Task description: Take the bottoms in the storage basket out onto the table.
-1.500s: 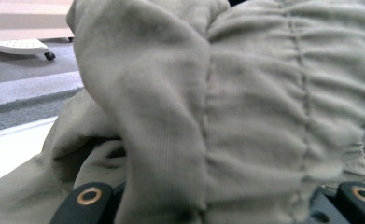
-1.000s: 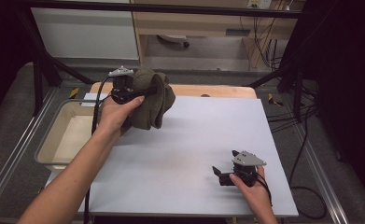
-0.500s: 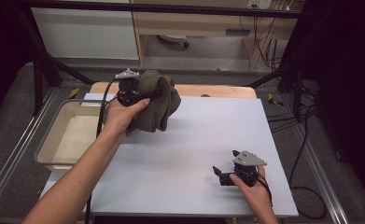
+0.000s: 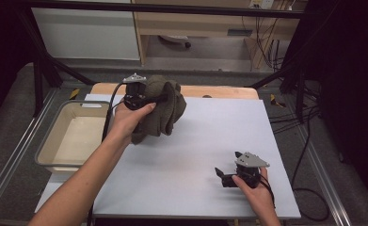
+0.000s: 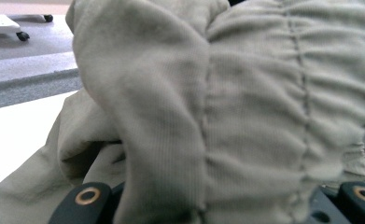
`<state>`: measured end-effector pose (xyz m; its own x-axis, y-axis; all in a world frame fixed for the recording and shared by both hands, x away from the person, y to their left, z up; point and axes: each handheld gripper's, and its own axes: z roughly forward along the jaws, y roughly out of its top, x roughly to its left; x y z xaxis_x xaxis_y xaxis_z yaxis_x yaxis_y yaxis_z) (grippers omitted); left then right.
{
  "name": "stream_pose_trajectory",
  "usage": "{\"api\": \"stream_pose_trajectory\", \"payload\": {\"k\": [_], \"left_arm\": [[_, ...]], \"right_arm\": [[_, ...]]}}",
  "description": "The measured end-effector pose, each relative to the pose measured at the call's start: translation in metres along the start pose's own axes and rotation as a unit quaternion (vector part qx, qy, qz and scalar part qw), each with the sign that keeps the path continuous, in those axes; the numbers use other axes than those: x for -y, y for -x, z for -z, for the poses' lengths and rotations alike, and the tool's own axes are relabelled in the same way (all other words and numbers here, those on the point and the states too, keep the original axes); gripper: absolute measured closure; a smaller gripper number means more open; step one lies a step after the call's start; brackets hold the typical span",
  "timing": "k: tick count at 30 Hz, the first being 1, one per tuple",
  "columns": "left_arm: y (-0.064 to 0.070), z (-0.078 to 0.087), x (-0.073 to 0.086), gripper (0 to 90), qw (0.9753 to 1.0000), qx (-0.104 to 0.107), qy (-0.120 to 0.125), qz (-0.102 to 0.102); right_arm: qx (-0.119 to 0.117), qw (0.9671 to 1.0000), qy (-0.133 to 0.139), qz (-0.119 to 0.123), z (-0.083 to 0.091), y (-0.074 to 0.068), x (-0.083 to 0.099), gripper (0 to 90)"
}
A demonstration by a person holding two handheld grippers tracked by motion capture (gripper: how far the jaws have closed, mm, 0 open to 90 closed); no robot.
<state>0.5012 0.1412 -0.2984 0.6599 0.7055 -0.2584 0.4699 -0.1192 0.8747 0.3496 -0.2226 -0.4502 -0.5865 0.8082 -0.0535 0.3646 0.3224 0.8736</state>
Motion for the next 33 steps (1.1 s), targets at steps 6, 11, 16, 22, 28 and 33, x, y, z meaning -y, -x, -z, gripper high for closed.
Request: {"api": "stream_pose_trajectory", "payload": {"k": [6,11,16,22,28,33], "left_arm": [[-0.001,-0.007,0.004,75.2,1.0000,-0.001,-0.006,-0.004],[-0.004,-0.011,0.006,74.9,1.0000,0.003,-0.002,0.001],[-0.005,-0.018,0.010,74.8,1.0000,0.005,-0.002,0.003],[-0.004,-0.025,0.011,74.8,1.0000,0.006,-0.002,0.006],[-0.003,-0.033,0.014,74.8,0.9999,0.010,-0.006,0.006],[0.000,-0.037,0.016,74.7,0.9999,0.012,-0.008,0.004]], "right_arm": [[0.001,1.0000,0.000,-0.002,0.000,0.001,0.000,2.5],[0.001,1.0000,-0.001,-0.002,0.000,0.000,0.000,2.5],[0.000,1.0000,0.001,-0.001,0.001,0.000,0.000,2.4],[-0.001,1.0000,0.003,-0.004,0.001,0.000,0.000,2.4],[0.000,1.0000,0.001,-0.002,0.000,0.000,0.000,2.4],[0.000,1.0000,0.002,-0.002,0.000,0.001,0.000,2.4]]}}
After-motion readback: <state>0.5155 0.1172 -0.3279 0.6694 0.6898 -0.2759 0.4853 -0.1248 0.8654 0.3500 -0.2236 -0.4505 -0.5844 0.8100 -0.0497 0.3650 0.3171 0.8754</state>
